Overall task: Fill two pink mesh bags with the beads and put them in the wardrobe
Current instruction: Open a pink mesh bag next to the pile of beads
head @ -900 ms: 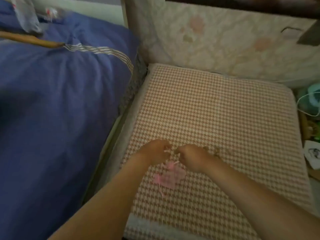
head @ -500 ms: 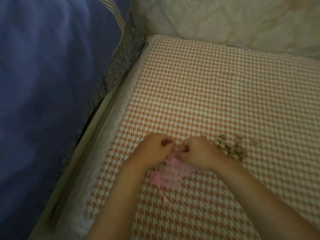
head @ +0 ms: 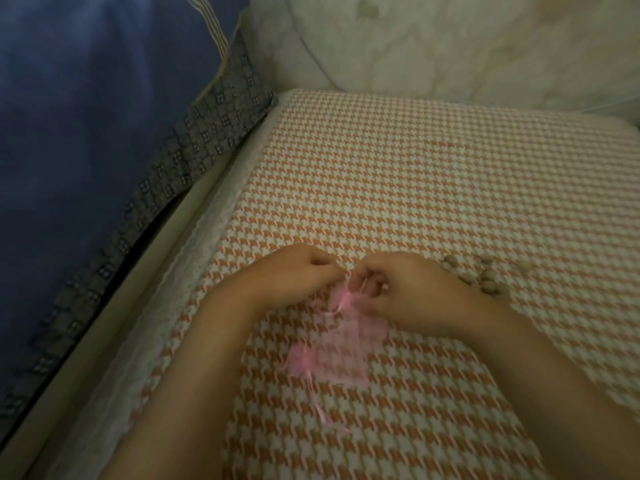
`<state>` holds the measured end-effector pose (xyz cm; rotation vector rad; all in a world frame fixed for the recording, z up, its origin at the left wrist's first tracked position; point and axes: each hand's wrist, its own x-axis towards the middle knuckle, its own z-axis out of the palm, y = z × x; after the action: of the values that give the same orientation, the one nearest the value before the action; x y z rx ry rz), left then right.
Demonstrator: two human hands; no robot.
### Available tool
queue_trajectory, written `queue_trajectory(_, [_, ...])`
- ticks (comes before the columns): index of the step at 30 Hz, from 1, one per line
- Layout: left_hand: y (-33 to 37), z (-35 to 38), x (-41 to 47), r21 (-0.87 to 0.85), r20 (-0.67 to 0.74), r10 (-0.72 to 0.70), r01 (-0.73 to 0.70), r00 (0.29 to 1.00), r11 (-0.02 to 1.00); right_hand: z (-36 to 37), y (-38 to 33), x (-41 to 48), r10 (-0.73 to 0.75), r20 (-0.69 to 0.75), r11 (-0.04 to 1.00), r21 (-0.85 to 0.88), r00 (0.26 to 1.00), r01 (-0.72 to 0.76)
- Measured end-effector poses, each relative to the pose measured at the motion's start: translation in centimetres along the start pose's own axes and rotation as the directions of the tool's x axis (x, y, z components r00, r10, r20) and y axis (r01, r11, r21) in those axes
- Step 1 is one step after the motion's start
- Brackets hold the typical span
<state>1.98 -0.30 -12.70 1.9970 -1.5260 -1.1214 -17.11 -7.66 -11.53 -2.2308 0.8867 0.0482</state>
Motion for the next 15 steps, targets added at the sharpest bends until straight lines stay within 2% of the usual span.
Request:
queue_trajectory(4, [1.4,-0.2,-2.3,-0.088,-0.101,0.124,-0.133,0.987,0.987,-0.6,-1.0,-1.7,0.005,-0.289,0.989,0.143,0.957,0.038])
queue_trajectory(7, [3.0,0.2,-4.9,-0.105,-0.275,0.221,-0.258,0.936,0.96,-0.9,-2.7,-4.4,0.012,-0.417,0.98,0.187,0.909,0.073])
queue_trajectory(10, [4.6,1.0,-8.2,-0.124,-0.427,0.267,-0.349,0.864,0.929,-0.6,-4.7,-7.6,0.05,-0.461,0.943,0.314,0.886,0.11])
queue_trajectory(15, [5.7,3.0,-13.3,-0.116,-0.544,0.311,-0.436,0.78,0.892,1.6,-6.7,-12.9,0.106,-0.463,0.887,0.445,0.88,0.127])
